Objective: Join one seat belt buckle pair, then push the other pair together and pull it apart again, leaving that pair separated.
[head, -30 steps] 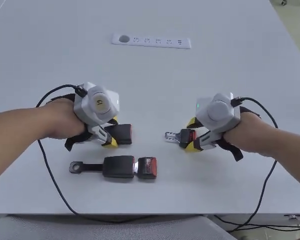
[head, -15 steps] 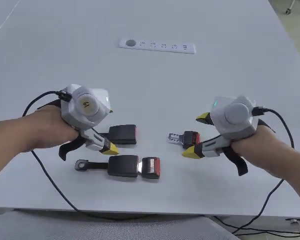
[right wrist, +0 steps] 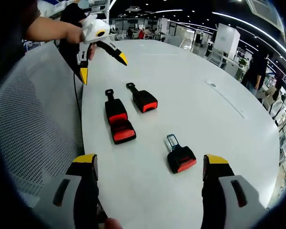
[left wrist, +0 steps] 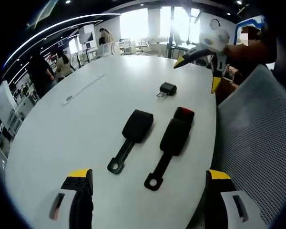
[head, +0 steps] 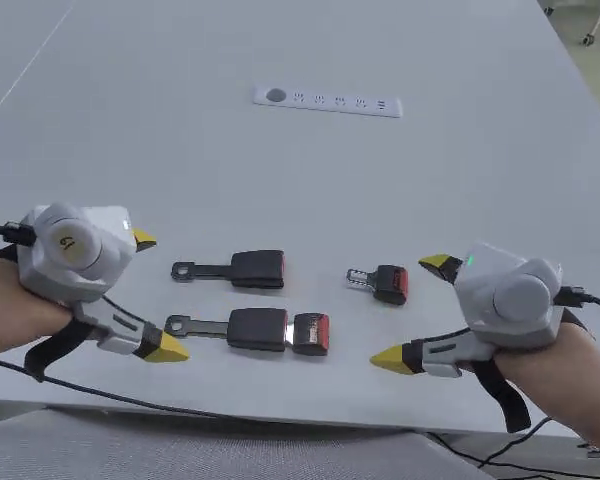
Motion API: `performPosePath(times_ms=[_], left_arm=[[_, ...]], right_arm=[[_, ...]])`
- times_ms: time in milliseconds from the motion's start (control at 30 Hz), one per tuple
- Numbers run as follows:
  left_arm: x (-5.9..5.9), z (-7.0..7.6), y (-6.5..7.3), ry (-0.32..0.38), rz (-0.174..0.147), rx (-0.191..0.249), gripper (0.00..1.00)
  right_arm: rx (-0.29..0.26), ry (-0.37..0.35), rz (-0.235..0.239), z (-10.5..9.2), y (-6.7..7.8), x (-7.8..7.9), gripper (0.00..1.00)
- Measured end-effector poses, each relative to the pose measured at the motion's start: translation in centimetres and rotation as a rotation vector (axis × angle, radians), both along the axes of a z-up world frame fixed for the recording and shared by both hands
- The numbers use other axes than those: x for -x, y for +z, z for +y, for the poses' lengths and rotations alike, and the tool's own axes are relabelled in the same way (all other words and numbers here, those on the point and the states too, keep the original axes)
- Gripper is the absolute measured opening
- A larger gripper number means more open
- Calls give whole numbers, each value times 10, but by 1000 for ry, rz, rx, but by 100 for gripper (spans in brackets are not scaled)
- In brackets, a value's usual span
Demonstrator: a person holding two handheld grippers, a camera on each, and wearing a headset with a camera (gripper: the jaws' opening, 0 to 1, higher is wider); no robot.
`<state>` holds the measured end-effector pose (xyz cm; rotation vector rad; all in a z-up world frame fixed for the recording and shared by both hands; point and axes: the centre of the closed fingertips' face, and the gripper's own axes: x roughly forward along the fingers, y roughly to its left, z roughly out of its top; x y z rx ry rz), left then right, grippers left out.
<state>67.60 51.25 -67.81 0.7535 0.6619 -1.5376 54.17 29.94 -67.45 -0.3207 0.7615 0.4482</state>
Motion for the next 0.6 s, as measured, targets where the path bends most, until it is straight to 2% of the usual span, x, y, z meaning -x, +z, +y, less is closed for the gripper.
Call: performPosePath(times_ms=[100,167,233,267,333,500,600], left_arm=[[1,9,0,23,-11,-5,100],[0,12,2,50,-9,13,100],[2,15,2,52,-5,12,100],[4,16,1,47,-4,15,100],[3,17,-1,59,-2,4,100],[1,18,2,73,-6,18,100],[1,20,1,68,-25,5,100]], right_arm=[[-34,-39,1,-1,1,3,95],[-27,-61,0,-5,2,4,99],[-21,-76,4,-8,2,6,99],[-36,-83,0,-8,4,6,99],[-34,-95,-3,-10,5,7,99],[-37,-116,-3,-11,6,9,99],[5,-93,4,-11,5,14,94]])
